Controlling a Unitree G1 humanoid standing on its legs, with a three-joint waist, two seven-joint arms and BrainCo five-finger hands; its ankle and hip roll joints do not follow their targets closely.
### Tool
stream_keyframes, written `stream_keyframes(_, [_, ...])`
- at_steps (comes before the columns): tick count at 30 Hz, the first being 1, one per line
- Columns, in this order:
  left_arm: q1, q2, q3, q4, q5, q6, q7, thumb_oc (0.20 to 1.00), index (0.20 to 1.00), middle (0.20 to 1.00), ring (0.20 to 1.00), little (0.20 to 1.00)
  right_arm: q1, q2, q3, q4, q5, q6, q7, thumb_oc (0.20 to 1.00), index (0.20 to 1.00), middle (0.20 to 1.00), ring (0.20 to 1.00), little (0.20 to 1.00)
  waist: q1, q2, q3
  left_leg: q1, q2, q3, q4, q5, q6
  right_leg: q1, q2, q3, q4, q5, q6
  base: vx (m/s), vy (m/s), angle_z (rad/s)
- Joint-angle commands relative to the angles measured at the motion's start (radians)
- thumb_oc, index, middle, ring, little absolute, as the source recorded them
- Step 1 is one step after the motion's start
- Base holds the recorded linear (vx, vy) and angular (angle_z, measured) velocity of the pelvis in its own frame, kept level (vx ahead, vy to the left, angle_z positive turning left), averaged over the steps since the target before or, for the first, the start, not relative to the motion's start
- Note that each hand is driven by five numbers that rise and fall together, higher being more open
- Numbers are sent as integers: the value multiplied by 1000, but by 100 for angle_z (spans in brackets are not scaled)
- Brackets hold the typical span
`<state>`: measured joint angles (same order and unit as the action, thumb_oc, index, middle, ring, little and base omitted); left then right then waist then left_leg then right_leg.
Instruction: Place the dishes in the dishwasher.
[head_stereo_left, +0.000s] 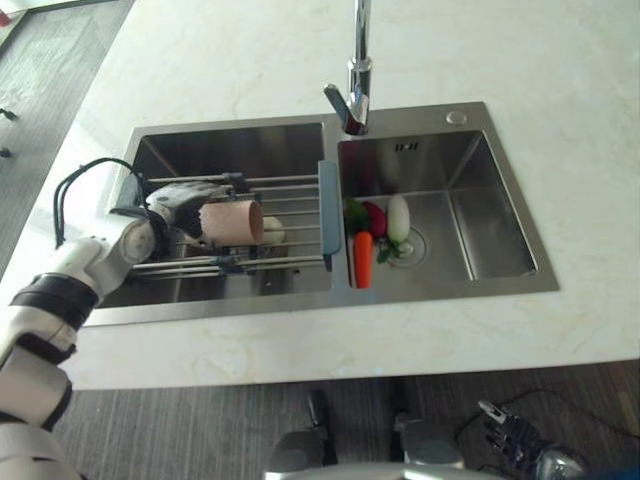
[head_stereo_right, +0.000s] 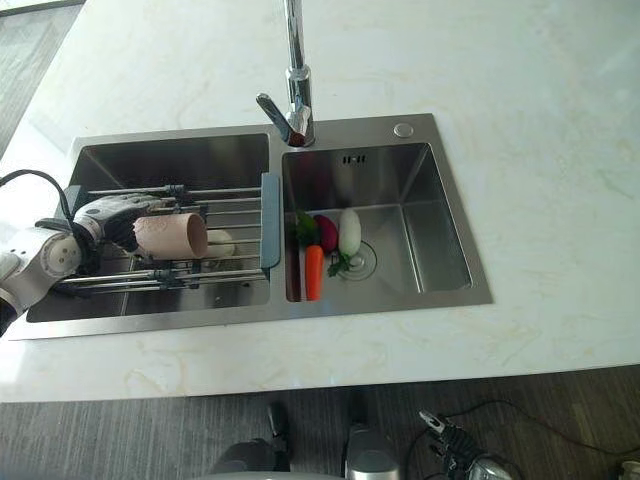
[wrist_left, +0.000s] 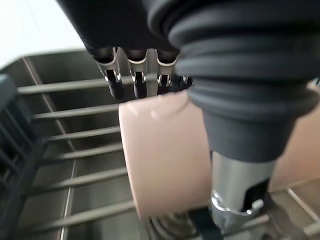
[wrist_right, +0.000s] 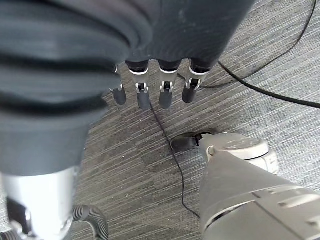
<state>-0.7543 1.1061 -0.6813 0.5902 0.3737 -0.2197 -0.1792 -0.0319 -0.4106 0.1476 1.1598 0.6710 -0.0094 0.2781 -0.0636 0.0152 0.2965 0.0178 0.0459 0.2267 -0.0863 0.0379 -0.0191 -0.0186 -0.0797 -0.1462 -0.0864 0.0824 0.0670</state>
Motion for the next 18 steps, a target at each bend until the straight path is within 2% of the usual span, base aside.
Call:
stream_keyframes(1, [-68, 47, 2, 37, -5, 20, -21, 1000, 1000, 1000, 1000, 1000, 11, -41, 31, -3, 35, -13, 13, 1000, 1000, 1000, 1000, 1000, 9, -20, -42, -88, -14, -69, 179, -98, 23, -51, -110, 47, 37, 64, 129, 0, 0, 0])
stream_keyframes(10, [-103, 44, -28, 58, -28, 14, -57, 1000, 1000, 1000, 1000, 1000, -2, -51, 39, -7, 47, -19, 23, 1000, 1000, 1000, 1000, 1000, 7, -30, -22, -103, -13, -70, 185, -97, 23, -66, -111, 47, 40, 70, 130, -14, -7, 0])
stream_keyframes(13, [-105, 33, -30, 63, -51, 48, -76, 1000, 1000, 1000, 1000, 1000, -11, -50, 44, -8, 54, -21, 25, 1000, 1000, 1000, 1000, 1000, 8, -31, -16, -107, -12, -72, 186, -97, 22, -70, -111, 47, 43, 69, 129, -19, -13, 2])
stream_keyframes(18, [-88, 16, -13, 85, -51, 60, -73, 1000, 1000, 1000, 1000, 1000, -19, -51, 49, -14, 57, -27, 20, 1000, 1000, 1000, 1000, 1000, 7, -28, -11, -106, -13, -72, 182, -93, 21, -71, -111, 47, 40, 69, 127, 0, 0, 0])
